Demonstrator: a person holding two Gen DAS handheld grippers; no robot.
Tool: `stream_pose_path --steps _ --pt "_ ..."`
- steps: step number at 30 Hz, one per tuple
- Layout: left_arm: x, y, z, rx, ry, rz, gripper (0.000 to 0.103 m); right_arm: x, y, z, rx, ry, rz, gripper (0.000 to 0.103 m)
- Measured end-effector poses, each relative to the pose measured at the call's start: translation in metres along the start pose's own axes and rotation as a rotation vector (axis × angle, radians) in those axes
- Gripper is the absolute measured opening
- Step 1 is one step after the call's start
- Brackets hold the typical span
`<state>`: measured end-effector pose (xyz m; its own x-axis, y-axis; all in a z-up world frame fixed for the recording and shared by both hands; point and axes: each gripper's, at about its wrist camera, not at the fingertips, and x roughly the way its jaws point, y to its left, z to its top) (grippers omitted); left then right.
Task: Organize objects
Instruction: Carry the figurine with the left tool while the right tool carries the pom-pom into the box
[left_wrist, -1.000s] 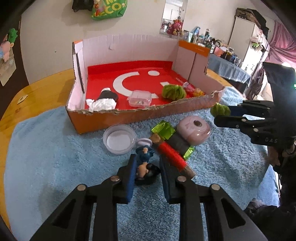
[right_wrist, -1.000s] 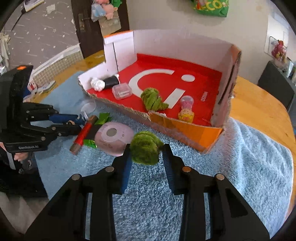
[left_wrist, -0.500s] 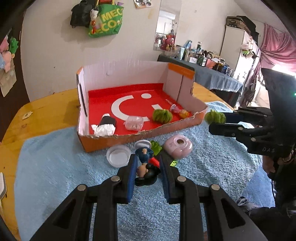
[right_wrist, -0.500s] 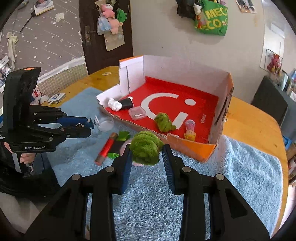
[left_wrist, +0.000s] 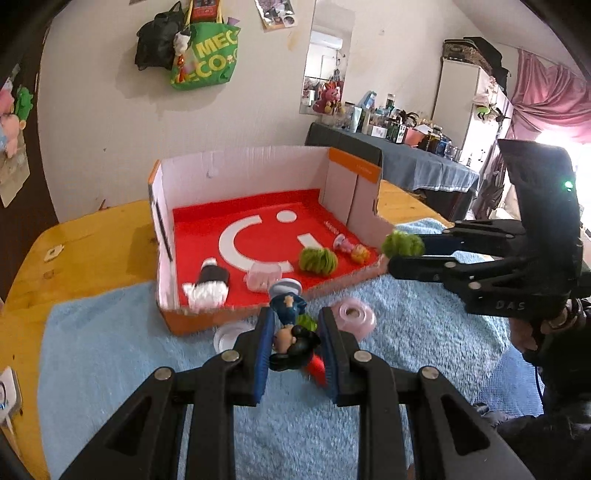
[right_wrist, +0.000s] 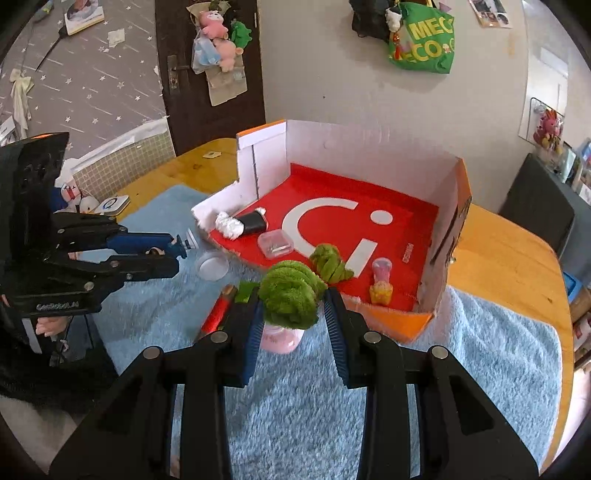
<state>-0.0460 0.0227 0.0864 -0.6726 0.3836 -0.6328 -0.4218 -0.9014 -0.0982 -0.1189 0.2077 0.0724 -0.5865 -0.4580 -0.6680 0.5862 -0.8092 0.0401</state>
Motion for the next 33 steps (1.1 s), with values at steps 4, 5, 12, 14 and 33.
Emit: stream_pose_path --steps 4,5,12,14,33 --pt "0.01 0.0 0.02 0.033 -0.007 0.001 0.026 0.015 -0.01 0.018 0.023 0.028 -0.013 0.031" --pt "0.015 -0.001 0.026 0.047 -0.003 0.003 0.026 0.018 -0.013 0.022 0.027 0.036 -0.021 0.031" --pt "0.047 0.002 0.055 0.105 0.02 0.009 0.026 0.053 -0.041 0.047 0.064 0.102 -0.047 0.031" --pt "0.06 0.004 0.061 0.106 0.039 0.006 0.026 0.066 -0.048 0.052 0.075 0.134 -0.064 0.031" --pt "0.149 0.038 0.071 0.072 0.22 0.025 0.026 0.139 -0.069 0.063 0.1 0.397 -0.116 0.031"
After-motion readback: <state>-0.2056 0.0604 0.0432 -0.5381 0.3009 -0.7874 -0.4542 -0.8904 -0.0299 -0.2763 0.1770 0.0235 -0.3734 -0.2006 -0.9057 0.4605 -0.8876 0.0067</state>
